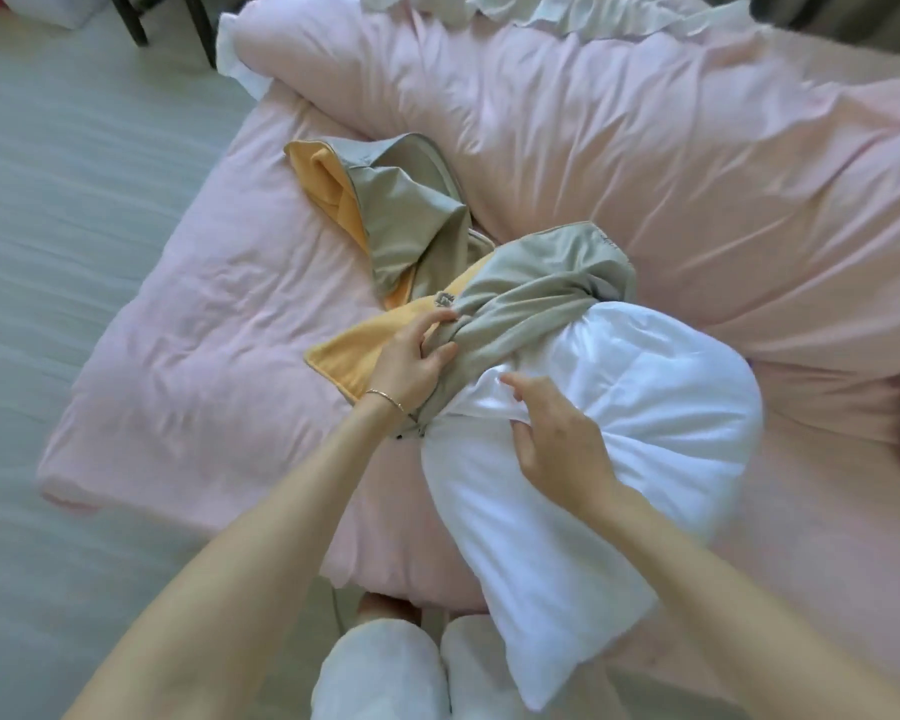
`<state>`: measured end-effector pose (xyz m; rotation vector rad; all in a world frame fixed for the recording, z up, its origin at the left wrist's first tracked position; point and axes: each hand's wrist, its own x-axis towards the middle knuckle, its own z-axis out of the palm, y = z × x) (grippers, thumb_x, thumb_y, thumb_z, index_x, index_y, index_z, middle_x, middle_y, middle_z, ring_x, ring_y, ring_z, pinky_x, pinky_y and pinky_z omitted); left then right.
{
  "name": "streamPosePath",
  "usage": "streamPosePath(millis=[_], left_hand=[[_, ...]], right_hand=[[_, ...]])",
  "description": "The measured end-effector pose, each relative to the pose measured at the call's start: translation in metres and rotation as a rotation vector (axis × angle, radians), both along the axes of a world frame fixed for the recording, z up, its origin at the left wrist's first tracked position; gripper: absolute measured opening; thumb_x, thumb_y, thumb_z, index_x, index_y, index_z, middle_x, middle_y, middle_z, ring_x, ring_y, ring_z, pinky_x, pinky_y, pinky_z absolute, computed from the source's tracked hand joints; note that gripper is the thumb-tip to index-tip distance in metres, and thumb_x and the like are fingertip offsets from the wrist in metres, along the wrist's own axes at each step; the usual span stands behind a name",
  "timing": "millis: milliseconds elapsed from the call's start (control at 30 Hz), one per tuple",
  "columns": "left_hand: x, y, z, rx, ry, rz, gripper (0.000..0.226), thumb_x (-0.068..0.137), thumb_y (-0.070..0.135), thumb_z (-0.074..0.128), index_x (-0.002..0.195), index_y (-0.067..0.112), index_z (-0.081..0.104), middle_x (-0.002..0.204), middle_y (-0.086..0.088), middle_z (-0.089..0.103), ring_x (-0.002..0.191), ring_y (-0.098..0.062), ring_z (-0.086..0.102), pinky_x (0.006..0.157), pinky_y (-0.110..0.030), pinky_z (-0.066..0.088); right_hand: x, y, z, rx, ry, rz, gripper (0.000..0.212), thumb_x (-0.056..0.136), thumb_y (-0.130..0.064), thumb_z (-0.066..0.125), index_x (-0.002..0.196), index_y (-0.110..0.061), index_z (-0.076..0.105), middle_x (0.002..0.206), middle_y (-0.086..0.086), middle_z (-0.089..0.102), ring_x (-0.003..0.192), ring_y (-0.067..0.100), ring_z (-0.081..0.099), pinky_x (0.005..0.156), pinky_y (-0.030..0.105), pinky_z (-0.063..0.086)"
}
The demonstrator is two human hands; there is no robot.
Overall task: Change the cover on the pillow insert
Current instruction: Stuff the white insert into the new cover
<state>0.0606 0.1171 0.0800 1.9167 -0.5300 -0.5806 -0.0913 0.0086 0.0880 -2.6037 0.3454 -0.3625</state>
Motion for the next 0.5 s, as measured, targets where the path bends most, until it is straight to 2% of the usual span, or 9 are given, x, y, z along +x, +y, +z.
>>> streamPosePath(millis=[67,133,200,300,400,500], left_hand=[[-0.009,-0.013,-0.034,0.270,-0.108,-0.046,0.029,0.090,0.008,0.050,0.117,0.017,0.058,0.093,-0.007,0.064,0.085,-0.024,0.058,0.069,-0.025,0.038],[-0.013,-0.012,-0.056,0.395,-0.138,0.010,0.029,0.091,0.007,0.047,0.117,0.016,0.057,0.106,-0.009,0.060,0.095,-0.024,0.057,0.076,-0.030,0.042],[-0.018,-0.002,-0.067,0.371,-0.183,0.119,0.026,0.090,0.013,0.051,0.116,0.015,0.056,0.105,-0.006,0.052,0.087,-0.022,0.055,0.076,-0.034,0.045],[-0.044,0.025,-0.081,0.308,-0.207,0.299,0.022,0.087,0.021,0.060,0.103,0.009,0.054,0.086,0.005,0.049,0.071,-0.017,0.049,0.067,-0.031,0.042],[-0.080,0.046,-0.103,0.340,0.005,0.376,0.016,0.086,0.026,0.062,0.088,0.013,0.052,0.083,0.000,0.058,0.073,-0.016,0.054,0.071,-0.034,0.046],[-0.097,0.045,-0.121,0.303,0.176,0.449,0.022,0.084,0.030,0.064,0.094,0.012,0.057,0.093,0.000,0.064,0.079,-0.007,0.058,0.074,-0.020,0.047]], right_hand=[[-0.011,-0.008,-0.034,-0.045,0.150,0.009,0.054,0.069,0.002,0.054,0.121,-0.014,0.051,0.103,0.014,0.060,0.081,0.034,0.061,0.058,0.040,0.050],[-0.024,-0.010,-0.062,-0.127,0.226,0.032,0.045,0.065,0.003,0.059,0.108,-0.010,0.063,0.107,0.017,0.061,0.091,0.036,0.060,0.065,0.043,0.050],[-0.033,-0.009,-0.077,-0.194,0.199,0.058,0.032,0.071,-0.007,0.048,0.096,-0.012,0.067,0.107,0.014,0.062,0.101,0.029,0.052,0.073,0.041,0.048],[-0.037,-0.006,-0.091,-0.239,0.180,0.072,0.032,0.079,-0.019,0.043,0.101,-0.012,0.065,0.112,0.009,0.062,0.114,0.025,0.045,0.093,0.044,0.036],[-0.033,0.006,-0.098,-0.276,0.162,0.046,0.034,0.081,-0.031,0.049,0.104,-0.012,0.065,0.116,0.011,0.060,0.121,0.029,0.043,0.105,0.055,0.024],[-0.027,0.022,-0.102,-0.290,0.108,0.070,0.025,0.082,-0.024,0.050,0.094,-0.010,0.067,0.114,0.011,0.062,0.122,0.027,0.043,0.107,0.056,0.022]])
